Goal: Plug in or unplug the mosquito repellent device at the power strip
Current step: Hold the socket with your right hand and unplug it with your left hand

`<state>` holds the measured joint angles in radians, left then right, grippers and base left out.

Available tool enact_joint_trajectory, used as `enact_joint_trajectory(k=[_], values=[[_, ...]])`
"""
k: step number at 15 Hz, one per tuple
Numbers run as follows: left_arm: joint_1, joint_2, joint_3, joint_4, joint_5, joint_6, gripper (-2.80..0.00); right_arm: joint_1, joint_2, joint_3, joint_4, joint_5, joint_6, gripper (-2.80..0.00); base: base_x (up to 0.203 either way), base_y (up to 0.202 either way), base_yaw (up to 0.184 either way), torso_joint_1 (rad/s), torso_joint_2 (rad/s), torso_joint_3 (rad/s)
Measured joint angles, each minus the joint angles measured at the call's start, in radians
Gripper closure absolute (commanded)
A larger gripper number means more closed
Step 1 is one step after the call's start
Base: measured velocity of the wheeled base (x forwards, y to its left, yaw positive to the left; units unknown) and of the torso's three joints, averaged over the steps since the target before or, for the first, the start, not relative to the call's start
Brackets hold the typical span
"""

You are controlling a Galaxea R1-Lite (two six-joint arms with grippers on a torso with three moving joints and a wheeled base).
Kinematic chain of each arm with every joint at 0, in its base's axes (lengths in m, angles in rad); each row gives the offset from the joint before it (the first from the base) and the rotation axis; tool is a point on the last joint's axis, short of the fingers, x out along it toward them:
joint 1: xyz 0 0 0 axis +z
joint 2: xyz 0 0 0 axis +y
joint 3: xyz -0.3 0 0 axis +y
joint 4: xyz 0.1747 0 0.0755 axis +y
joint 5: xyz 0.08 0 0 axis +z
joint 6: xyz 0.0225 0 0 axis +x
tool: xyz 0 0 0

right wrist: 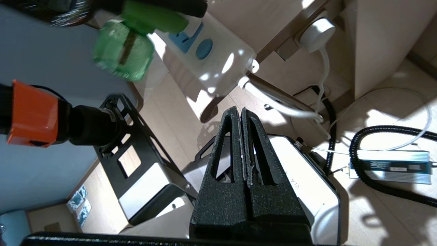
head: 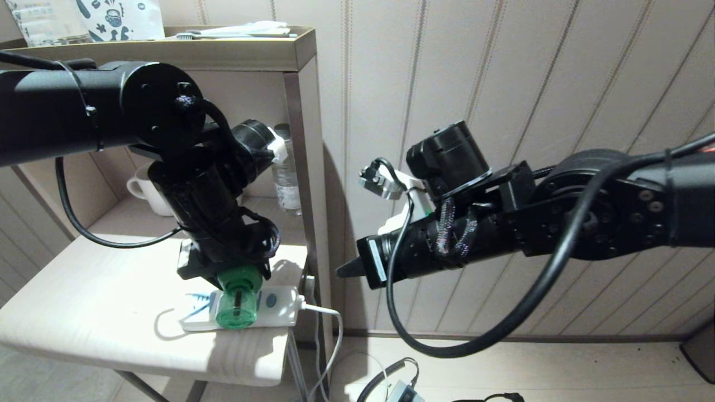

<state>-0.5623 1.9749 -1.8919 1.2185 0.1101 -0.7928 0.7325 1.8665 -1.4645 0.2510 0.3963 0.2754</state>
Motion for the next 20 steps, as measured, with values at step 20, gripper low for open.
enact_joint_trajectory(k=[20], values=[[-0.014, 0.029, -0.001, -0.019, 0.003, -0.013, 0.0, 0.084, 0.226, -0.05, -0.267, 0.144, 0.122, 0.0, 0.0, 0.0, 0.0, 0.0, 0.0, 0.0]])
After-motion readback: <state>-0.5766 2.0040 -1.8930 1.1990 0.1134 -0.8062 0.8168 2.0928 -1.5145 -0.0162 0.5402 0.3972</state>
